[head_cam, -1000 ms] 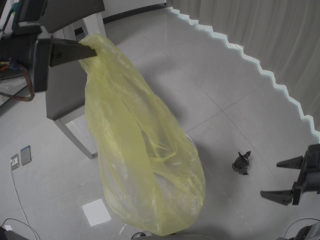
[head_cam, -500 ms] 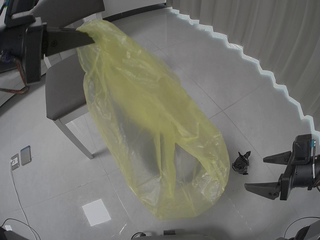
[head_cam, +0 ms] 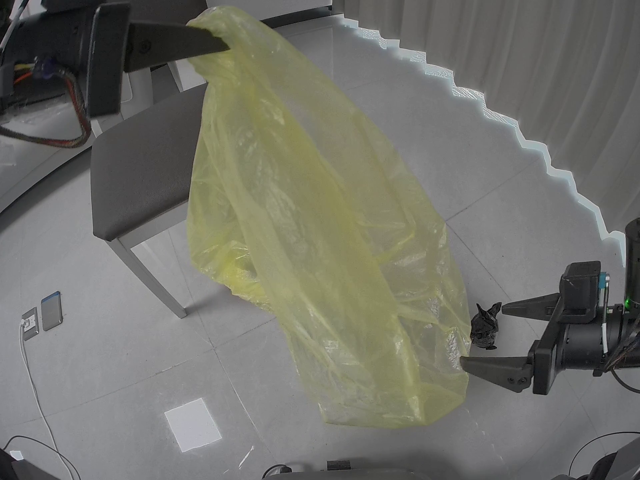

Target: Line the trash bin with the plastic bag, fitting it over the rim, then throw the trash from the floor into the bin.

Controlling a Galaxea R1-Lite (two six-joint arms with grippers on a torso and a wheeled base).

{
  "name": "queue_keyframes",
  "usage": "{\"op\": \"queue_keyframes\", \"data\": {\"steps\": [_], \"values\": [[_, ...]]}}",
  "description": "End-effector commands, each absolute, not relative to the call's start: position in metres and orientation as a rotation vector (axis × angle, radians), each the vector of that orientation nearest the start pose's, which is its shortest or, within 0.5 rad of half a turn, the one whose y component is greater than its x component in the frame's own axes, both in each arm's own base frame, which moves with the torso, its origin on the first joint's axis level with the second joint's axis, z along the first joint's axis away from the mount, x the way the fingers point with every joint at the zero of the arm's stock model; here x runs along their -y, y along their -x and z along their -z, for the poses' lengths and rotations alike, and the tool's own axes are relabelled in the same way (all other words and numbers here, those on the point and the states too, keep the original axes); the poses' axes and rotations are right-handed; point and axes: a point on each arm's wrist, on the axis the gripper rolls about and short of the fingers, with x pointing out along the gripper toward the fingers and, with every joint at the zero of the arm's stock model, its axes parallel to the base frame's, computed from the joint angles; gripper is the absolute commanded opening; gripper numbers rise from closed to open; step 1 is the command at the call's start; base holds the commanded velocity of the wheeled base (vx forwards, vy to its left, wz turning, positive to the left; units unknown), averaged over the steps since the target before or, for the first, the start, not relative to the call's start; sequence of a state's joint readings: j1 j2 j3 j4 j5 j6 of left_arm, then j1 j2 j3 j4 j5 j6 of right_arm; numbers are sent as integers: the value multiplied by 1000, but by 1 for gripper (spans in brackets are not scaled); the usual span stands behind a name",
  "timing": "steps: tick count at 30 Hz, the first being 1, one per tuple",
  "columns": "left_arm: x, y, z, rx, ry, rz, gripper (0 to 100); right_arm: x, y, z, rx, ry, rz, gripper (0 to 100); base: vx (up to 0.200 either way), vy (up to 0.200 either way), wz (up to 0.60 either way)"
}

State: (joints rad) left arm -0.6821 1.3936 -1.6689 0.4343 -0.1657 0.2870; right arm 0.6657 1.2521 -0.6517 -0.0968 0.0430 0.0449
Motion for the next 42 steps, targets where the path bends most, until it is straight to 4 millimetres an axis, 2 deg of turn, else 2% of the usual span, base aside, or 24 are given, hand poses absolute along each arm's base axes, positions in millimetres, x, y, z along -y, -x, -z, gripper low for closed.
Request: {"op": "queue_keyframes", "data": {"steps": [1,5,15,24,25,32,37,42], "values": [[131,-154,-403,-26,-308,864,0,-126,-151,-188,-555,135,-702,100,0,0,0],[130,-153,-409,-5,-301,862,0,-130,-155,-183,-577,144,-700,100,0,0,0],[132,-151,-409,-2,-300,873,0,-147,-172,-182,-556,134,-709,100,0,0,0],[132,-152,-410,-2,-293,871,0,-152,-172,-176,-576,153,-714,100,0,0,0],[132,-152,-409,-4,-294,872,0,-152,-173,-175,-577,155,-709,0,0,0,0],[133,-156,-406,-21,-294,866,0,-151,-173,-176,-573,157,-682,0,0,0,0],[132,-171,-391,-97,-290,826,0,-148,-179,-177,-569,151,-659,0,0,0,0],[131,-181,-349,-280,-193,786,0,-141,-201,-170,-603,137,-575,0,0,0,0]]}}
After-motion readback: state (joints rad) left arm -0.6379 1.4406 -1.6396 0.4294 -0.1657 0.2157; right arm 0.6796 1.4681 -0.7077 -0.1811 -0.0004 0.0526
